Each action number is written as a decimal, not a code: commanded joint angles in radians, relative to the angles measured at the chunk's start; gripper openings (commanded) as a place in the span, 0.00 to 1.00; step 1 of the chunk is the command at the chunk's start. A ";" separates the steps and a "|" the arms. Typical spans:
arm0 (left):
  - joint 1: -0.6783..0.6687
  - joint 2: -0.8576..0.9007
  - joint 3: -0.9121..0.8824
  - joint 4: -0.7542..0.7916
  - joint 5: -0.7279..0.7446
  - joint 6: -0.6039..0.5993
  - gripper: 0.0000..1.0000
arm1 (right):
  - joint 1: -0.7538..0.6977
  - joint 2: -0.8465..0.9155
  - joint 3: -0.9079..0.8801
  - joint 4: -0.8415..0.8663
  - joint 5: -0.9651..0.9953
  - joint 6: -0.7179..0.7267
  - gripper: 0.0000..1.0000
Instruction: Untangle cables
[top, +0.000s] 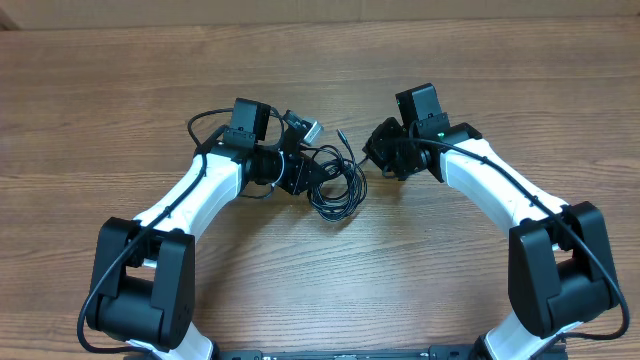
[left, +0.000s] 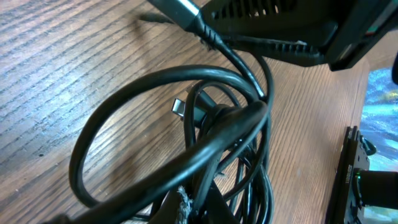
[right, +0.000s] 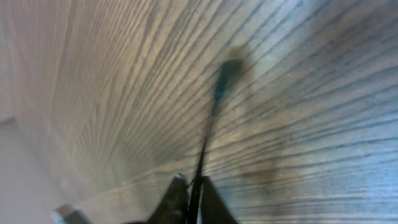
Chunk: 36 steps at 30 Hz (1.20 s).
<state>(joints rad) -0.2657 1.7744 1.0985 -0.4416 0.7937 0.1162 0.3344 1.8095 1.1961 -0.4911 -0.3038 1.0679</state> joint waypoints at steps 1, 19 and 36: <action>0.003 -0.023 0.021 0.003 0.042 0.027 0.04 | -0.001 -0.006 0.000 0.006 0.044 -0.051 0.04; -0.014 -0.023 0.021 -0.005 0.045 0.050 0.04 | 0.025 -0.173 0.037 0.140 0.014 -0.213 0.04; -0.076 -0.023 0.021 -0.006 0.046 0.083 0.04 | 0.088 -0.173 0.035 0.164 0.076 -0.314 0.04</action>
<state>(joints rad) -0.3344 1.7744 1.1004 -0.4492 0.8013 0.1688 0.4175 1.6547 1.2079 -0.3172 -0.2790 0.7891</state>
